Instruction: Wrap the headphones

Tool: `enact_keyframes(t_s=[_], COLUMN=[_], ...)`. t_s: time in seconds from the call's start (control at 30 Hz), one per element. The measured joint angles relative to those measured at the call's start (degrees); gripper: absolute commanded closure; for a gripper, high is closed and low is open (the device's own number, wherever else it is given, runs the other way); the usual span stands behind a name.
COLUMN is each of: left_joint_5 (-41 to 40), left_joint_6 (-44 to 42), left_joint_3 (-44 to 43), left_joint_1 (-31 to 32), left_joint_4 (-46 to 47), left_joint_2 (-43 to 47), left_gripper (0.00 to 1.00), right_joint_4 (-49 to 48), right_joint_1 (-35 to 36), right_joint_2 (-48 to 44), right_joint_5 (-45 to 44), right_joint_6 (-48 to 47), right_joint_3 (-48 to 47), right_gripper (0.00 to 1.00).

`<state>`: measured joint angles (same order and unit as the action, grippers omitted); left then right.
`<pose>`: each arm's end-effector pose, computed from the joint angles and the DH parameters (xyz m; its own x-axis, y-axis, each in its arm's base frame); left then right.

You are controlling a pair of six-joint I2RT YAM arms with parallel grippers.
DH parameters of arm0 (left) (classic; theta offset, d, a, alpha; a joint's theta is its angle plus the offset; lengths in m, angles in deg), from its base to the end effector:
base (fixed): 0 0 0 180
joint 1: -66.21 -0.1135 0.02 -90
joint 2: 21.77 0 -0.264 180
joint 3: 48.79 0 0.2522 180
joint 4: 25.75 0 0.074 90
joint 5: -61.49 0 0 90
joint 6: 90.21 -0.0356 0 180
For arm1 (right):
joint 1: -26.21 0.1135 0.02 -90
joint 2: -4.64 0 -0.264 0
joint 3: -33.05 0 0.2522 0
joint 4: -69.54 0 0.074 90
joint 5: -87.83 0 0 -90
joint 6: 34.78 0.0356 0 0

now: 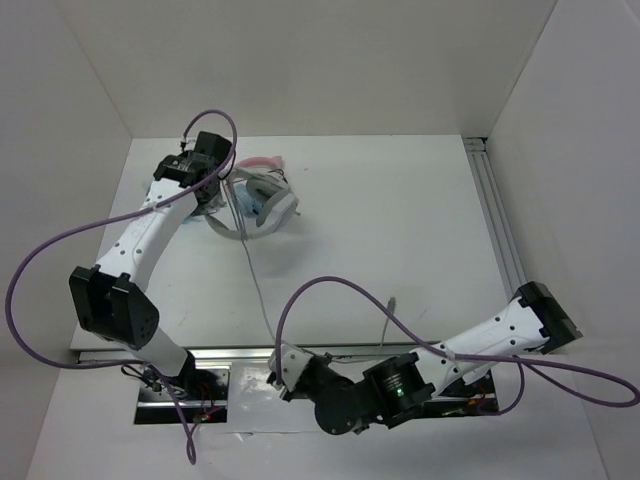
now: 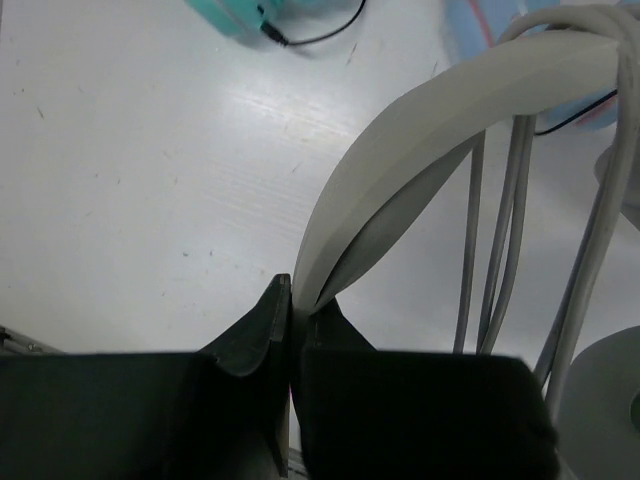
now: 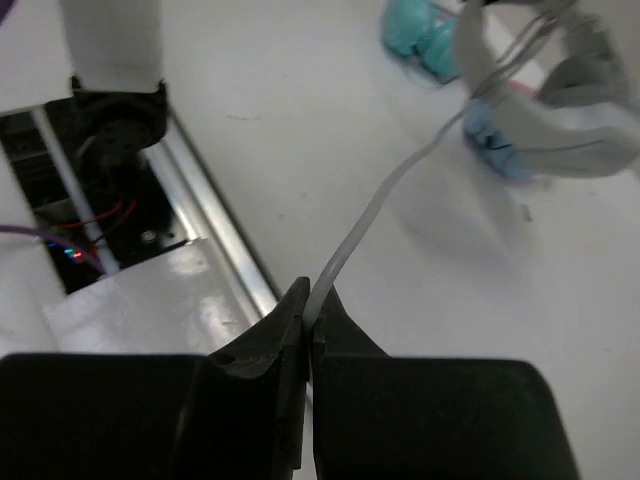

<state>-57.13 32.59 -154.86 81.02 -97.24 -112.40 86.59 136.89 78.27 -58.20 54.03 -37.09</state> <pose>0.3183 -0.0665 0.3573 -0.6556 -0.3185 -0.6847 -0.4632 0.8857 0.0315 -0.0731 0.2773 0.3185 0.1404 -0.3392 -0.9302 -0.7943 0.5223 -0.3104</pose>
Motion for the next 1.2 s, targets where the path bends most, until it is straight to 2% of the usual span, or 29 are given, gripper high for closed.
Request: enact_keyframes(t_s=[0.17, 0.33, 0.47, 0.6, 0.67, 0.83, 0.97, 1.07, 1.2], left_joint_5=[-0.1, 0.5, 2.0, 1.0, 0.3, -2.1, -5.4, -5.6, -5.6], left_joint_6=[-2.4, -5.9, -8.3, -8.7, -8.2, -7.1, -5.4, -4.3, -2.8], left_joint_3=[9.3, 16.5, 21.4, 26.6, 28.0, 27.0, 21.9, 17.3, 10.0], left_joint_1=[2.0, 10.5, 19.0, 25.2, 26.6, 27.3, 27.8, 24.8, 16.9], left_joint_4=[3.0, 5.8, 6.5, 5.8, 5.4, 5.2, 2.1, 0.6, 0.2], left_joint_2=[5.6, 17.4, 23.8, 24.3, 24.0, 22.7, 19.3, 18.4, 17.8], left_gripper=[1.0, 1.0, 1.0, 1.0, 1.0, 1.0, 1.0, 1.0, 1.0], right_joint_4=[0.5, -4.8, -8.5, -6.6, -4.5, -2.2, -0.2, -0.7, -0.9], right_joint_1=[-1.2, -12.8, -25.0, -34.6, -37.1, -36.5, -33.8, -27.0, -16.5], right_joint_2=[0.7, -4.1, -9.1, -9.0, -7.8, -6.0, -5.1, -5.5, -5.7], right_joint_5=[-8.8, -11.8, -9.7, -3.4, -0.6, 3.8, 4.8, 3.0, -0.9], right_joint_6=[-6.9, -17.4, -22.7, -22.9, -22.3, -21.6, -20.2, -19.5, -19.2], right_joint_3=[-3.2, -1.6, -1.9, -7.3, -10.5, -13.2, -14.2, -13.6, -12.0], right_gripper=[1.0, 1.0, 1.0, 1.0, 1.0, 1.0, 1.0, 1.0, 1.0])
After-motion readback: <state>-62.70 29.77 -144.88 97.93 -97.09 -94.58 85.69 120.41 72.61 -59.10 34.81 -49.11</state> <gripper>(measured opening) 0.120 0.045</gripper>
